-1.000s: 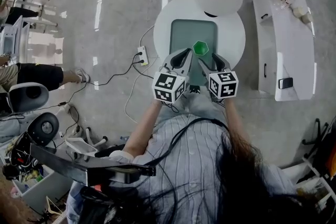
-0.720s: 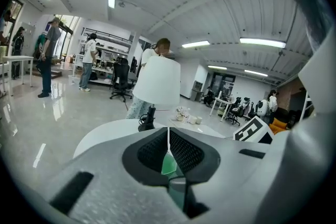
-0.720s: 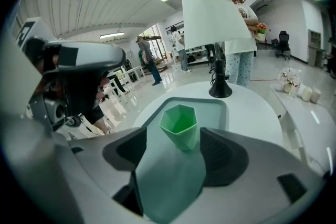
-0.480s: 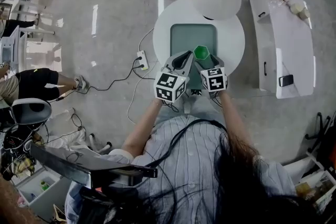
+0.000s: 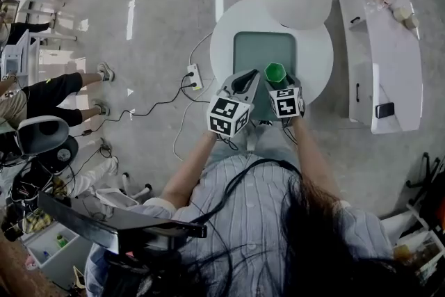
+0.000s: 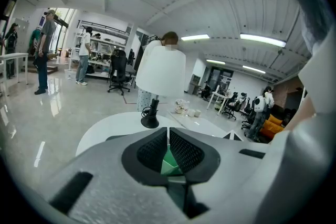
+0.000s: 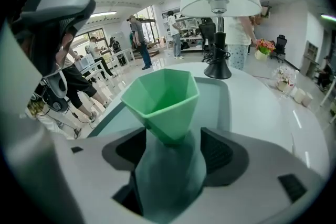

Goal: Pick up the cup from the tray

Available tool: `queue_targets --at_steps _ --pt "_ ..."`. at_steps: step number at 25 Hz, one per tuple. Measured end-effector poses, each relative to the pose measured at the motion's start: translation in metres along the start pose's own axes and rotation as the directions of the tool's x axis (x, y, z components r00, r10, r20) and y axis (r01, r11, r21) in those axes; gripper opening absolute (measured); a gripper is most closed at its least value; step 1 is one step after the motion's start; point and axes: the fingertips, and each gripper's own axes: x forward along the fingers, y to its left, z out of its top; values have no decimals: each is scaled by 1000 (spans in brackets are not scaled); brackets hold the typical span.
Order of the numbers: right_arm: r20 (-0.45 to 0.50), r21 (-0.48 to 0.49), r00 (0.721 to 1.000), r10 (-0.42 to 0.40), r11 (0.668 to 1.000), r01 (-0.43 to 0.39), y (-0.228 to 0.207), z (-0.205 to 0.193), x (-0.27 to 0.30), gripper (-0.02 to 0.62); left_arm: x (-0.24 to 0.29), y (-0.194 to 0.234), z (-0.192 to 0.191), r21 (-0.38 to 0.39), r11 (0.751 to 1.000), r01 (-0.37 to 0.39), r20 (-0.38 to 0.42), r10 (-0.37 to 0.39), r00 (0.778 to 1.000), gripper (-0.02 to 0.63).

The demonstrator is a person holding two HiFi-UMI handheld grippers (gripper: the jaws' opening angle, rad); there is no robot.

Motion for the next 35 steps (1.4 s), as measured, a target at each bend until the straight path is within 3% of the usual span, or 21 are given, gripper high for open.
queue_targets --at_steps 9,35 --pt "-68 -99 997 -21 995 14 5 1 13 299 -4 8 -2 -12 1000 -21 -7 21 1000 15" --pt "22 -147 1000 15 989 -12 14 14 -2 270 -31 9 -9 -43 991 -124 0 124 992 17"
